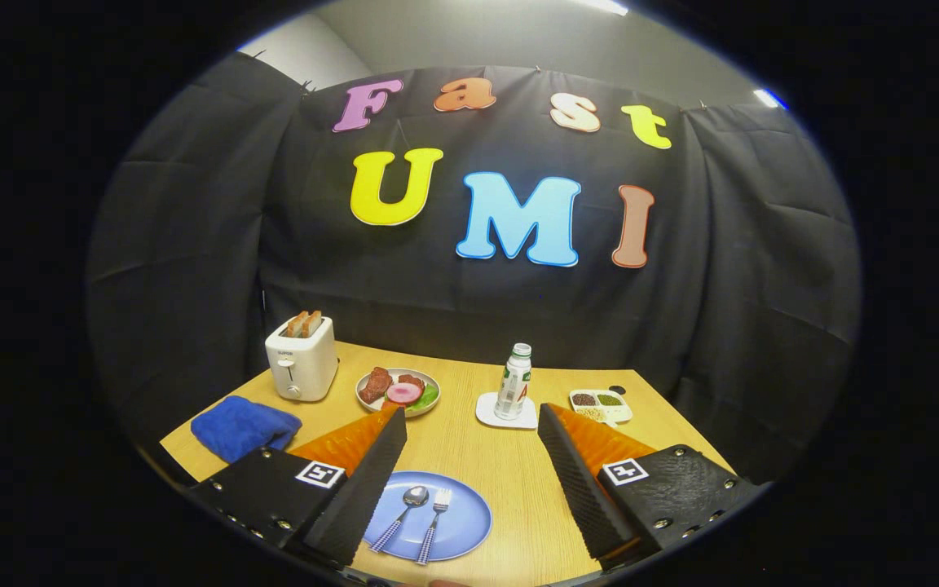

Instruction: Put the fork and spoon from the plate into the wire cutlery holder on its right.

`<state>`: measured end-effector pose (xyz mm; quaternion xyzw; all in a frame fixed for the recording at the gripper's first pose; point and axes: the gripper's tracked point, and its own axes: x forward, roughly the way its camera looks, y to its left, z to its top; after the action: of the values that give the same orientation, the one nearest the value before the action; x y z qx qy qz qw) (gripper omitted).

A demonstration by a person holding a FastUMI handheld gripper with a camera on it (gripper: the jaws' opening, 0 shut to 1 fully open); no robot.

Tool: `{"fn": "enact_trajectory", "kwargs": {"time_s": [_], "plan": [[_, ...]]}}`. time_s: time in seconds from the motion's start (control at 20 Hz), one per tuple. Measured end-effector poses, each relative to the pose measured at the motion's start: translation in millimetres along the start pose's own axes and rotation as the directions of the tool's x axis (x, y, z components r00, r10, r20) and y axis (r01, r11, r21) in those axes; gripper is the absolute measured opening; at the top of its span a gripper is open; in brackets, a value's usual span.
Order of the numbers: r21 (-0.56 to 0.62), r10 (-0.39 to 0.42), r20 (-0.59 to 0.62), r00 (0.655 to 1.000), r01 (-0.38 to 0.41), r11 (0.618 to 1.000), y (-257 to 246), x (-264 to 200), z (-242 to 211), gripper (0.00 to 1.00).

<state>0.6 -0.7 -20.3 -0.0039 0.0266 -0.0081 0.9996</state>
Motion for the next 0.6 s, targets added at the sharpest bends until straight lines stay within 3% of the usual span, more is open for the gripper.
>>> {"fn": "enact_trajectory", "kwargs": {"time_s": [0.45,0.6], "plan": [[-0.032,0.012,-0.049,0.999,-0.014,0.999,10.9,7.2,-18.4,0.99],[-0.059,0.009,-0.131,0.991,-0.017,0.998,12.0,13.9,-40.8,0.99]]}}
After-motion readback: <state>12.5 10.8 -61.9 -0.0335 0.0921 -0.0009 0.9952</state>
